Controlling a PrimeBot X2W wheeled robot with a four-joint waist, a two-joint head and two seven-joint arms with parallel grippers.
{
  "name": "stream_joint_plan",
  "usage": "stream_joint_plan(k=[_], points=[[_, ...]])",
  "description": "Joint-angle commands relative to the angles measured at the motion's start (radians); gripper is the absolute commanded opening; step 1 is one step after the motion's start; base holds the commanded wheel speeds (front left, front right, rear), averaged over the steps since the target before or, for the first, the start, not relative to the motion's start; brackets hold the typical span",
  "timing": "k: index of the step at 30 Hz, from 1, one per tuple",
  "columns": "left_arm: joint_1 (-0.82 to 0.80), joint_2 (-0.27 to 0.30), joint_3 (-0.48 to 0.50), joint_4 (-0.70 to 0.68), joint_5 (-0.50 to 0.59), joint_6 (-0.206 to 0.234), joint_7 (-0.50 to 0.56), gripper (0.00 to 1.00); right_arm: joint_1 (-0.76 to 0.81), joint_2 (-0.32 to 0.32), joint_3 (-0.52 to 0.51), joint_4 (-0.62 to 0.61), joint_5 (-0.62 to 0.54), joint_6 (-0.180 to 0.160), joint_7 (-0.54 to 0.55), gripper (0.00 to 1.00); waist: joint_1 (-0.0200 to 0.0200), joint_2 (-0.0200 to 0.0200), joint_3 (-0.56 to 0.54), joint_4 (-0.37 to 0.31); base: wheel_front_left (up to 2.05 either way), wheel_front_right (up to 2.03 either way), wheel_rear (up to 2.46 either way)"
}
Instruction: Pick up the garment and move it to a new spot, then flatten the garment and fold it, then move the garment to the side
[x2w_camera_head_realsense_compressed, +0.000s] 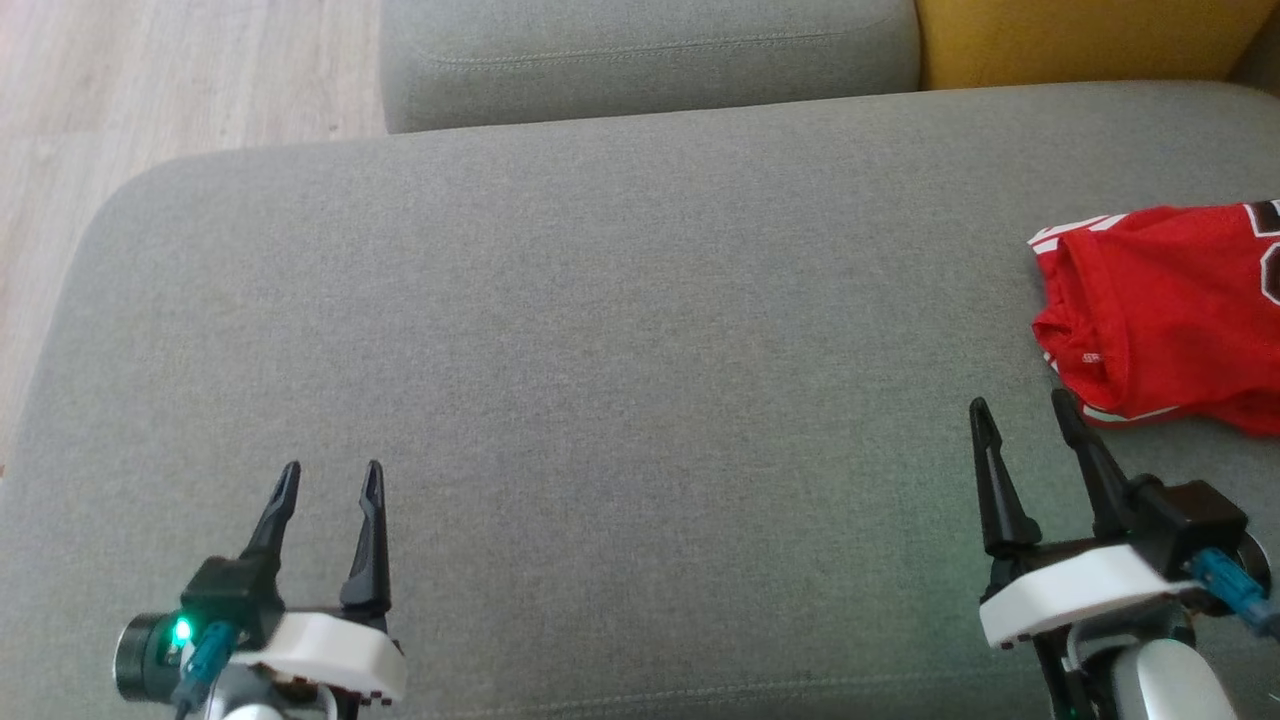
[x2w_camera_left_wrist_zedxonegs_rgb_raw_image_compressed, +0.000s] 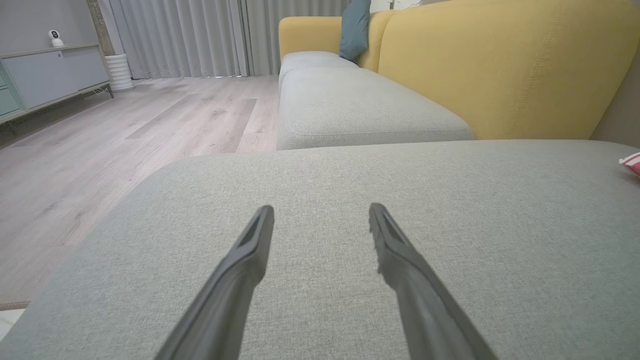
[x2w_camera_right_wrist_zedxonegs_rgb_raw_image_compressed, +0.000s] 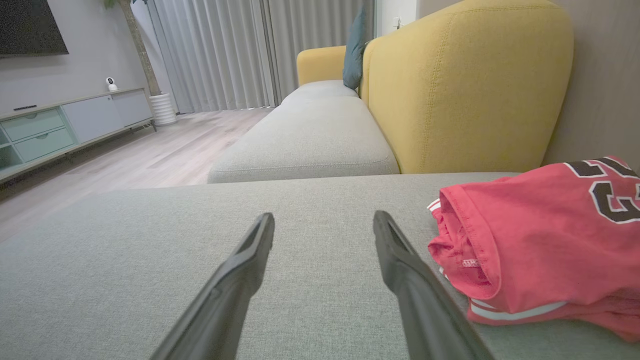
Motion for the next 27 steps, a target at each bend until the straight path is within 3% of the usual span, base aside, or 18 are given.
stream_joint_plan(k=[1, 20, 21, 27], points=[[-0.038, 0.008, 0.029, -0.029, -0.001, 0.007, -0.008, 1.00, -0.021, -0.005, 0.023, -0.036, -0.001, -0.001, -0.001, 1.00, 0.0001, -0.0001, 0.000, 0.002, 0.00, 0.00, 0.00], [-0.044, 0.006, 0.026, -0.022, 0.011, 0.014, -0.008, 1.00, -0.020, -0.005, 0.019, -0.039, 0.008, -0.001, -0.002, 1.00, 0.0001, -0.0001, 0.000, 0.005, 0.00, 0.00, 0.00], [0.000, -0.002, -0.005, 0.009, 0.003, 0.010, 0.000, 0.00, 0.000, 0.000, -0.002, -0.001, 0.001, 0.000, 0.000, 0.00, 0.0001, -0.0001, 0.000, 0.005, 0.00, 0.00, 0.00], [0.024, -0.016, -0.018, 0.083, 0.001, 0.009, 0.006, 0.00, 0.019, 0.001, 0.006, 0.078, 0.002, 0.000, 0.000, 0.00, 0.0001, -0.0001, 0.000, 0.005, 0.00, 0.00, 0.00]])
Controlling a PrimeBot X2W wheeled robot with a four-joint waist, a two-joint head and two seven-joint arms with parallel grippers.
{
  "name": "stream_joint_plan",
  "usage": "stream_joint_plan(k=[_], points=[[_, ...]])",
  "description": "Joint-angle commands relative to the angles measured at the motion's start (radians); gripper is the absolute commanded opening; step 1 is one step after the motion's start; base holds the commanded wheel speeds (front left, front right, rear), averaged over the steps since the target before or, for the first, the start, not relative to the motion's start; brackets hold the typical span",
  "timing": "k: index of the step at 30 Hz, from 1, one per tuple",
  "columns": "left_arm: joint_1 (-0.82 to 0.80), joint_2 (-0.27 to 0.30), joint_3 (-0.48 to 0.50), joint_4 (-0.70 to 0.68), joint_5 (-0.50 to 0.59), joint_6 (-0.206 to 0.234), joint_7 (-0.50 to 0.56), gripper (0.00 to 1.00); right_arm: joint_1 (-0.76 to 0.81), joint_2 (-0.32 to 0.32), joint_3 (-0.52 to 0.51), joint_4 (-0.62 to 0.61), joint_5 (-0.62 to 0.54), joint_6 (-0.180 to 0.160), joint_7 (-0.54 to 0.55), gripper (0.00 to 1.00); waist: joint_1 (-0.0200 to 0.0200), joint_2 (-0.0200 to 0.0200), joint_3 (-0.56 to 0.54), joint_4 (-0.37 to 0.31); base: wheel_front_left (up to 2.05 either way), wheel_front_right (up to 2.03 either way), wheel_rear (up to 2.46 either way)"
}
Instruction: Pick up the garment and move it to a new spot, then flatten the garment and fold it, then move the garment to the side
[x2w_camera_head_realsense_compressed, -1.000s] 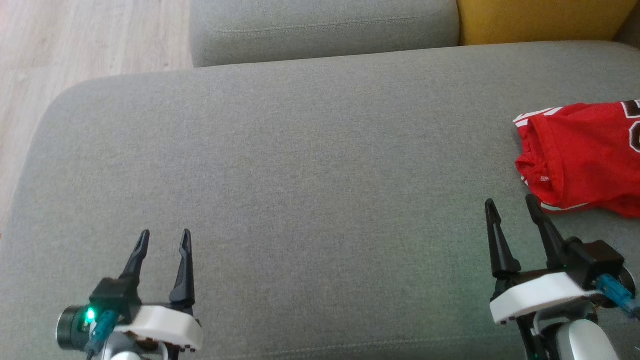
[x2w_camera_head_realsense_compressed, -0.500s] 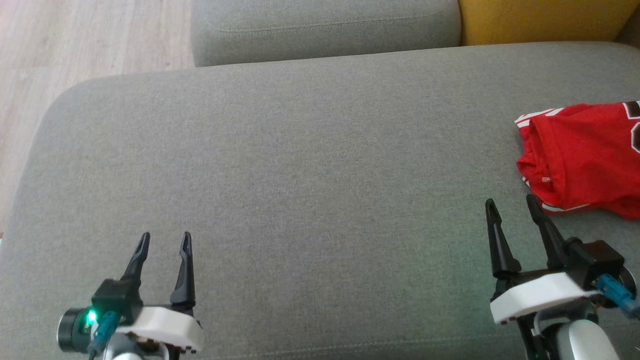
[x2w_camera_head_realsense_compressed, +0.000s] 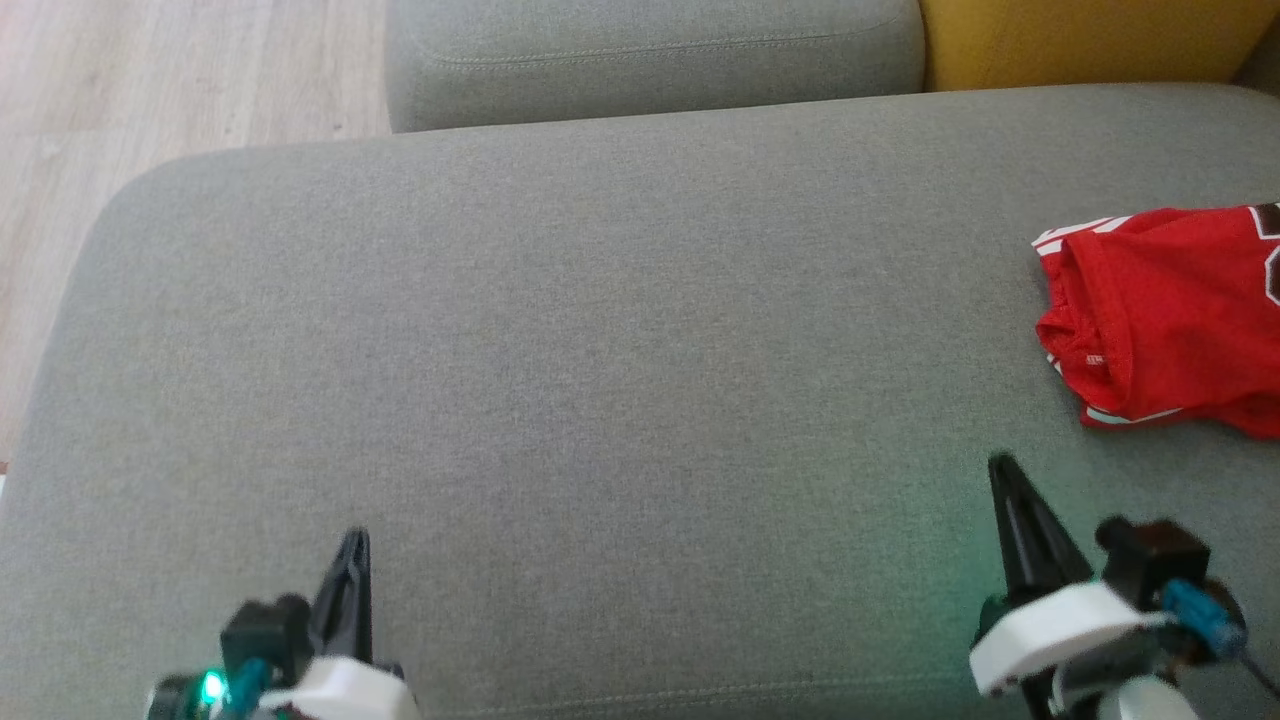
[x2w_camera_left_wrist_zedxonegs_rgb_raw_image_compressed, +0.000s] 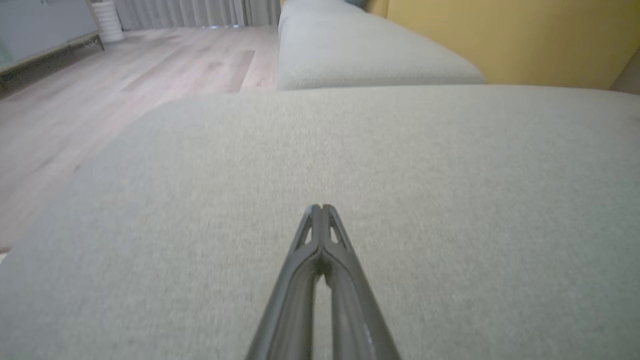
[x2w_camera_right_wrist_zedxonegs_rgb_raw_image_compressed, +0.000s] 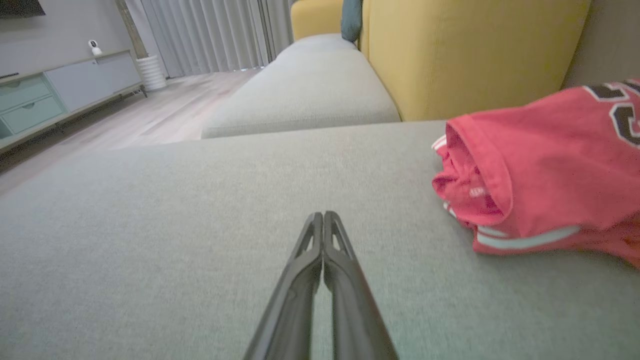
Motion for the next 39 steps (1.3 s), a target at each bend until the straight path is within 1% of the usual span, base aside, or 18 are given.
stream_joint_plan(k=[1, 39], points=[[-0.005, 0.000, 0.005, -0.007, -0.013, -0.002, 0.003, 0.00, -0.004, 0.000, 0.000, -0.009, 0.014, 0.000, 0.000, 0.00, 0.0000, 0.0000, 0.000, 0.000, 0.00, 0.00, 0.00], [-0.063, -0.025, 0.098, -0.003, -0.451, -0.074, 0.109, 0.00, -0.053, -0.022, -0.014, 0.026, 0.491, 0.000, 0.029, 0.00, 0.0000, 0.0000, -0.007, 0.012, 0.00, 0.00, 0.00]])
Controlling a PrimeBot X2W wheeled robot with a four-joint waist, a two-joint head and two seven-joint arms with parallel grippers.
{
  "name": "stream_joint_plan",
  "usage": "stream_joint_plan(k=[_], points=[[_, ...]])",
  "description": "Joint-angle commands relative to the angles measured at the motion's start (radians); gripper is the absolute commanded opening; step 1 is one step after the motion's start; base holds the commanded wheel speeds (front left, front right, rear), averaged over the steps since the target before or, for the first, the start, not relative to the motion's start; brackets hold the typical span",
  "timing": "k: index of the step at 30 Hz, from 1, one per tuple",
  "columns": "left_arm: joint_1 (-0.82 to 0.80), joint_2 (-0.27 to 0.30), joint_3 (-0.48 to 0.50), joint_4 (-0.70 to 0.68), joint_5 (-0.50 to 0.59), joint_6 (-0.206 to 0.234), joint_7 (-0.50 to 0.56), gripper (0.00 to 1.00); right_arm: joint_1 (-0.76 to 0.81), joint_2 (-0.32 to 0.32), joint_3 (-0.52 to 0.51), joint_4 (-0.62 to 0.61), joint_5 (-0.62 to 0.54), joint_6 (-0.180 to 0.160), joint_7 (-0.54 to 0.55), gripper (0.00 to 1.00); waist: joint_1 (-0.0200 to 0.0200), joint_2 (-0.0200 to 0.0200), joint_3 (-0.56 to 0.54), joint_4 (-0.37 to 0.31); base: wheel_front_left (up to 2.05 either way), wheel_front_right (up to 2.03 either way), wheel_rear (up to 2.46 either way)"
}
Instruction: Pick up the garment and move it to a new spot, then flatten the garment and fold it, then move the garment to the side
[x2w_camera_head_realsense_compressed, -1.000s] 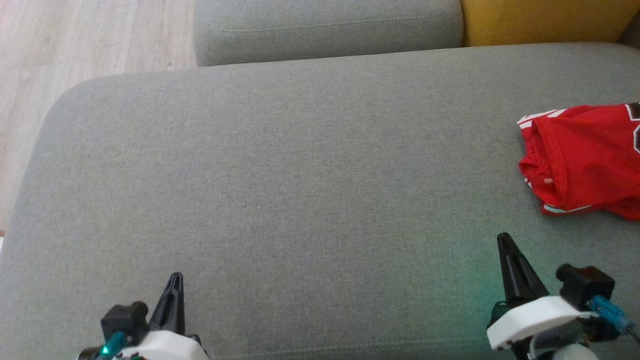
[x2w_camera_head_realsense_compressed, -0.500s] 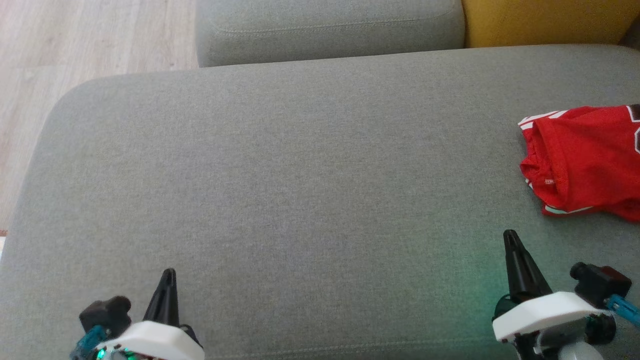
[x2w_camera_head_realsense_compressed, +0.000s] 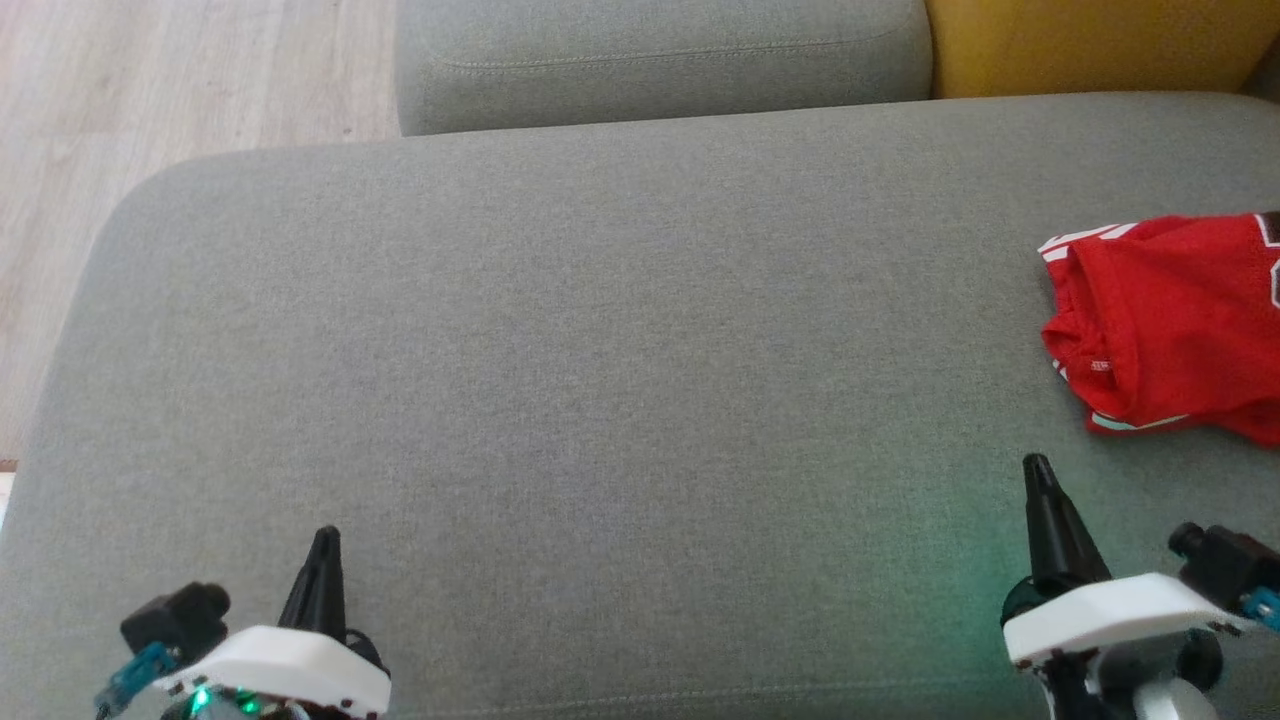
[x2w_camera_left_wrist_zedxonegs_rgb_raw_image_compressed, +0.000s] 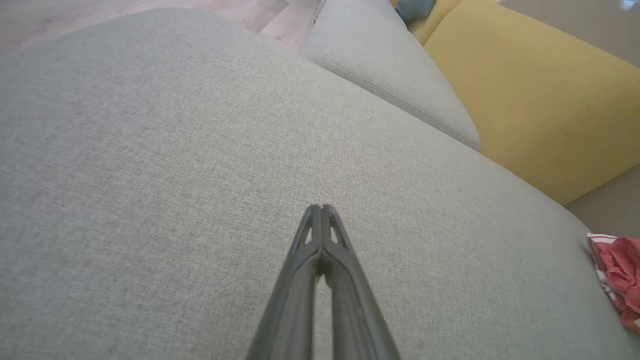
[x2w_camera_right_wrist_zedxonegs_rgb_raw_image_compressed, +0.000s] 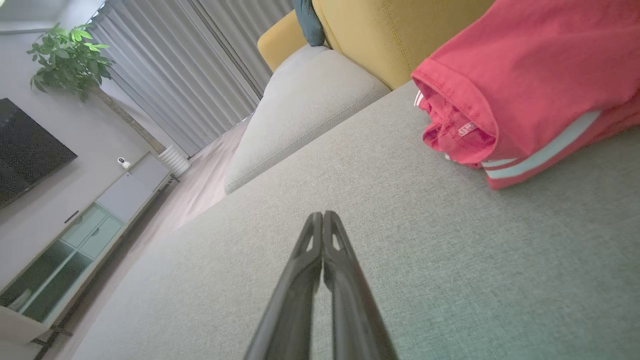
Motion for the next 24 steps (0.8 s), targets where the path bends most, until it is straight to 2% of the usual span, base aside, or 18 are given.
stream_joint_plan(k=[1, 24], points=[[-0.052, 0.002, 0.032, -0.027, -0.039, -0.012, 0.008, 0.00, -0.055, -0.020, -0.002, -0.027, 0.045, 0.000, 0.004, 0.00, 0.0000, 0.0000, 0.000, 0.001, 0.00, 0.00, 0.00], [-0.087, -0.015, 0.091, -0.024, -0.302, -0.056, 0.074, 0.00, -0.085, -0.026, -0.020, -0.006, 0.325, 0.000, 0.029, 0.00, 0.0000, 0.0000, -0.005, 0.008, 0.00, 0.00, 0.00]])
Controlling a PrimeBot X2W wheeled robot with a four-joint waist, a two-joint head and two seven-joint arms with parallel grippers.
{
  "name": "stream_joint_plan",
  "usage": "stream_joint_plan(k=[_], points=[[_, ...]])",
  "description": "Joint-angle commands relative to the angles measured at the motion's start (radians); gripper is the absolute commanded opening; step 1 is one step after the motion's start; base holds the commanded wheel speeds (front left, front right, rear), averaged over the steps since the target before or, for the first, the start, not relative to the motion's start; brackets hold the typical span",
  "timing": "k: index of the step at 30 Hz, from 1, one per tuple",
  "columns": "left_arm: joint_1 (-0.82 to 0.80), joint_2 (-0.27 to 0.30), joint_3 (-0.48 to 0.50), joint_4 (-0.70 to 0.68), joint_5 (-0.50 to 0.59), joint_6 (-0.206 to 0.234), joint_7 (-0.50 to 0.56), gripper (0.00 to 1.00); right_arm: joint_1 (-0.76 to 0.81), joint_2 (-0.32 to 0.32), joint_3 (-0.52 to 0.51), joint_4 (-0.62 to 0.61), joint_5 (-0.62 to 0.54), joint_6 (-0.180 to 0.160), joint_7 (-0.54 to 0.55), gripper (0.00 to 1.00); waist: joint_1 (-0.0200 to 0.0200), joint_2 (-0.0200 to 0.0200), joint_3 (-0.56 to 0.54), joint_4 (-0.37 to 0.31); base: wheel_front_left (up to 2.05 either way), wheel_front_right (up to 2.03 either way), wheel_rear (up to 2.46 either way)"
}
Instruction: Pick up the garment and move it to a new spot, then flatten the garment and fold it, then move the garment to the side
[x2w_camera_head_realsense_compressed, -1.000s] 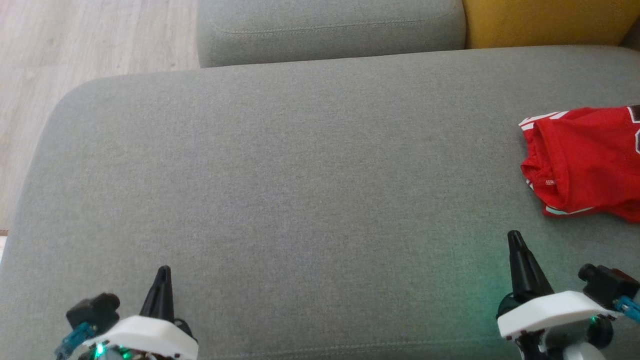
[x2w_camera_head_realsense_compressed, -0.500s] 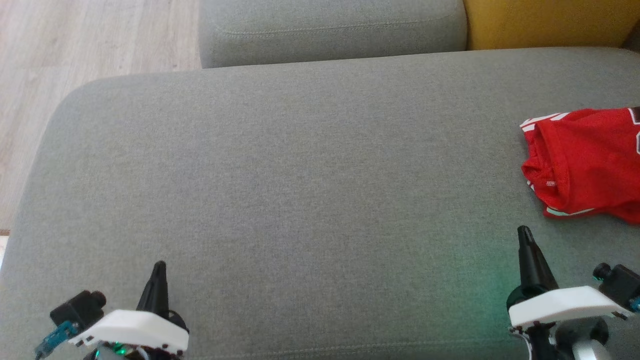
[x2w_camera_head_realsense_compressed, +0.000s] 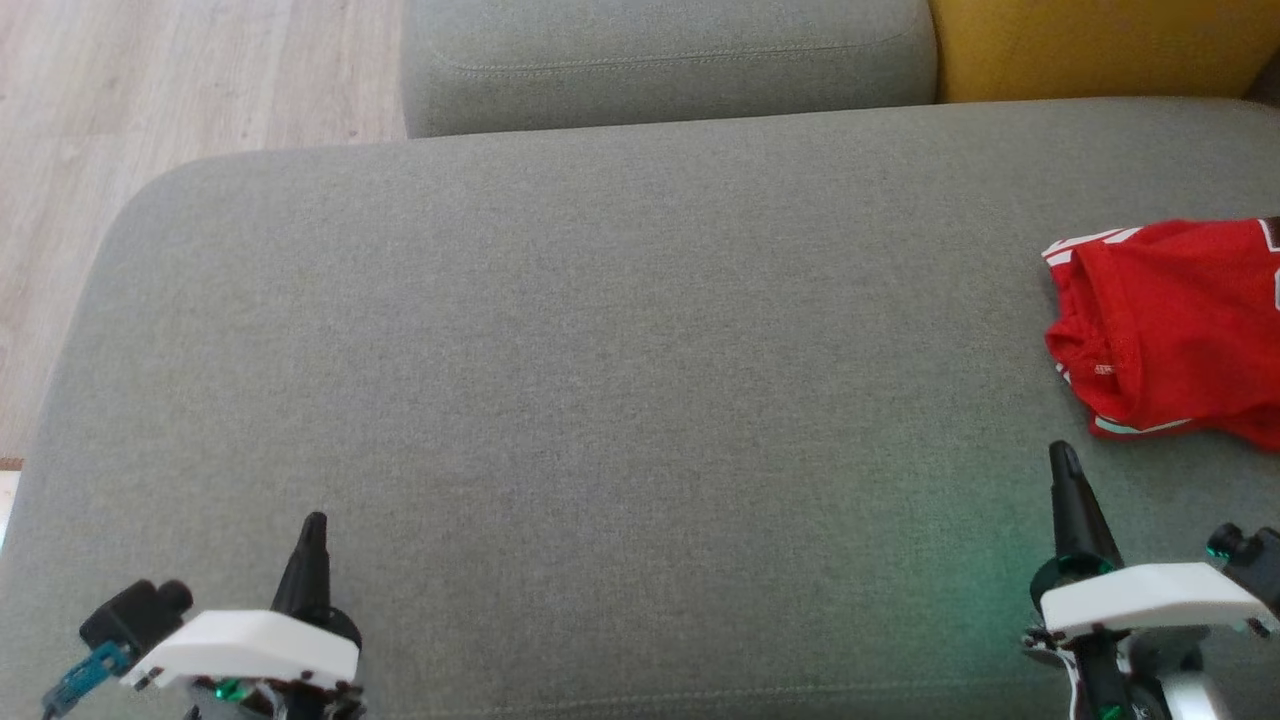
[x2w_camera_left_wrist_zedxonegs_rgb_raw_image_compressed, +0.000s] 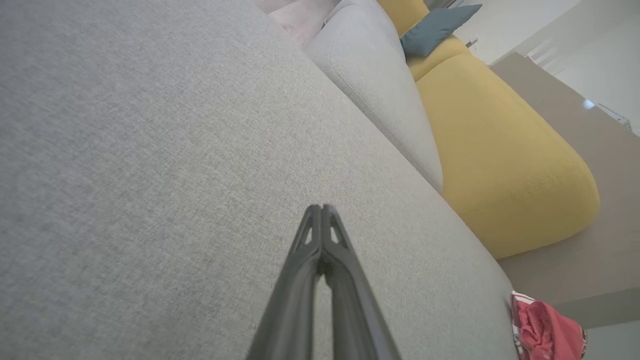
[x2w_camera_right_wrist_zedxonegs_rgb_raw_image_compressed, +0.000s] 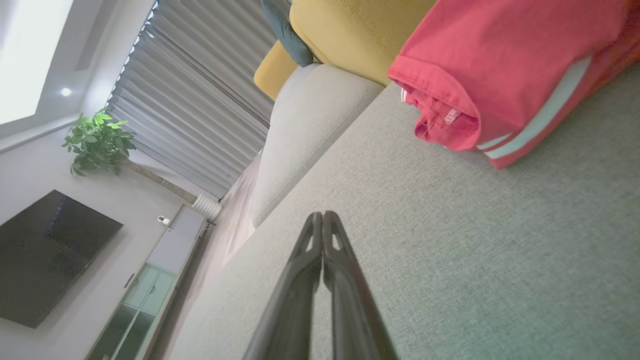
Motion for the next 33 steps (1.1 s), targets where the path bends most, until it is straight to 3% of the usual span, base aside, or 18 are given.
stream_joint_plan(k=[1, 33], points=[[-0.063, 0.005, 0.033, -0.026, -0.026, -0.009, 0.004, 0.00, -0.051, -0.021, 0.003, -0.026, 0.031, 0.000, 0.003, 0.00, 0.0000, 0.0000, 0.000, 0.000, 0.00, 0.00, 0.00], [-0.111, -0.019, 0.115, -0.023, -0.391, -0.069, 0.097, 0.00, -0.092, -0.024, -0.030, 0.004, 0.414, -0.001, 0.044, 0.00, 0.0000, 0.0000, -0.006, 0.010, 0.00, 0.00, 0.00]])
